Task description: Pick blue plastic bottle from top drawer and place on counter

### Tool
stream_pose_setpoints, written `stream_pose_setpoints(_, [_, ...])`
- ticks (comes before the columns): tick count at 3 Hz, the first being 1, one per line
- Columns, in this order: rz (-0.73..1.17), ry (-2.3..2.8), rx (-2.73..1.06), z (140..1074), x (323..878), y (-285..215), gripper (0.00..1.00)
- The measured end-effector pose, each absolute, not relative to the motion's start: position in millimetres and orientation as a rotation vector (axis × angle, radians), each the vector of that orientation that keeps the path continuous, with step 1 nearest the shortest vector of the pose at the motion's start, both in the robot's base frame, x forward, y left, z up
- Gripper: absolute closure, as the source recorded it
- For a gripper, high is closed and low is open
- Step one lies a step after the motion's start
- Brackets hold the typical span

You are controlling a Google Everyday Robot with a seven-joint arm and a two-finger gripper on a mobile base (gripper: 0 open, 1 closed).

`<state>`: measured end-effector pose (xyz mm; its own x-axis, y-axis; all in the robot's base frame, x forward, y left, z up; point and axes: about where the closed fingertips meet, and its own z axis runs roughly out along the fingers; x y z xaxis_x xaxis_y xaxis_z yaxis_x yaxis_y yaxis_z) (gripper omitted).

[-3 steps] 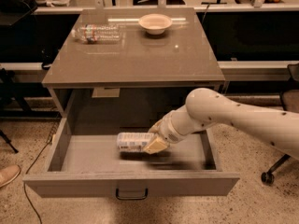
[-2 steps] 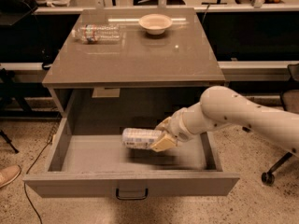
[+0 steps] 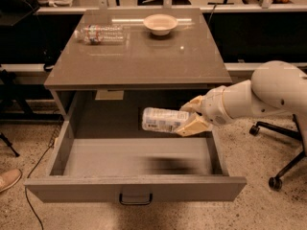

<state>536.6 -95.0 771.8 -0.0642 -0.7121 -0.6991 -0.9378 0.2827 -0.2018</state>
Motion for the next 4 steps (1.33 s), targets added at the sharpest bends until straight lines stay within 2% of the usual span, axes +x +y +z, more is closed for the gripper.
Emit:
stream_pose_setpoints(1, [0.398,1.833,-1.488,772.0,536.6,-95.0,1.0])
stream_pose_setpoints(3, [0.312,1.676,-1.433,882.6,551.1,-117.5,1.0])
stream_pose_setpoints(4, [0.27,1.664,-1.364,926.3,578.9,-127.9,1.0])
